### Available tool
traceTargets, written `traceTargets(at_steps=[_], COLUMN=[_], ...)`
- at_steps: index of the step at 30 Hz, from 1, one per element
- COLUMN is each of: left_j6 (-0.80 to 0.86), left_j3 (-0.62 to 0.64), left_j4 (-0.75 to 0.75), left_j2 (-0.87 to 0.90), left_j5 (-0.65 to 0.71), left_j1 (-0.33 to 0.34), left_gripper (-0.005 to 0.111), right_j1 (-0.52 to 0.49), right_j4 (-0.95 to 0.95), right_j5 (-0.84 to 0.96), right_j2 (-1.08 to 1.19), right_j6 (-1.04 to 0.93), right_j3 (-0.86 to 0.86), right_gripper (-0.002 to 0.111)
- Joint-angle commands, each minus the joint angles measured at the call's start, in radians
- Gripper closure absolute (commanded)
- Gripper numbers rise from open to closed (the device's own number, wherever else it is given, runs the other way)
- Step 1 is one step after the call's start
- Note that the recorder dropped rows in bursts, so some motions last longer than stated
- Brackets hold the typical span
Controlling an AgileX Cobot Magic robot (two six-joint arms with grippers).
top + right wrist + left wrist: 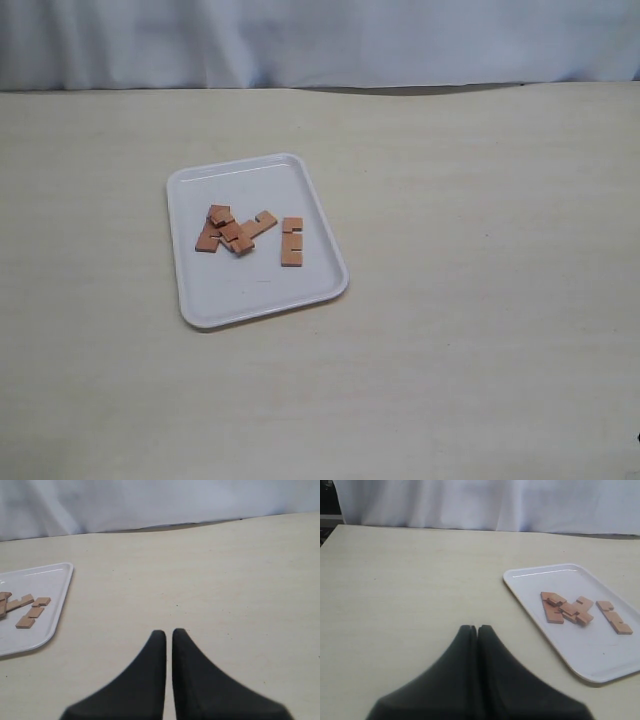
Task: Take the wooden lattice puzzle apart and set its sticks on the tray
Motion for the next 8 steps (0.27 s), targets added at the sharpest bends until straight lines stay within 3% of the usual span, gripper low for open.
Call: traceTargets(at_steps=[1, 8], left_j6=[0.0, 0.0], left_j3=[0.003, 0.003], left_j4=[0.001, 0.001], left_j2=[-0.002, -0.002], left_j5=[-0.007, -0.011], left_j1=[0.003, 0.003], left_gripper=[0.107, 0.107], right_j1=[-0.004, -0.004], right_j4=[-0.001, -0.001], right_j5=[-0.013, -0.013], right_j2=[0.008, 0.008], right_j6=[0.001, 0.001], right_j3=[0.004, 0.004], right_gripper=[0.104, 0.104])
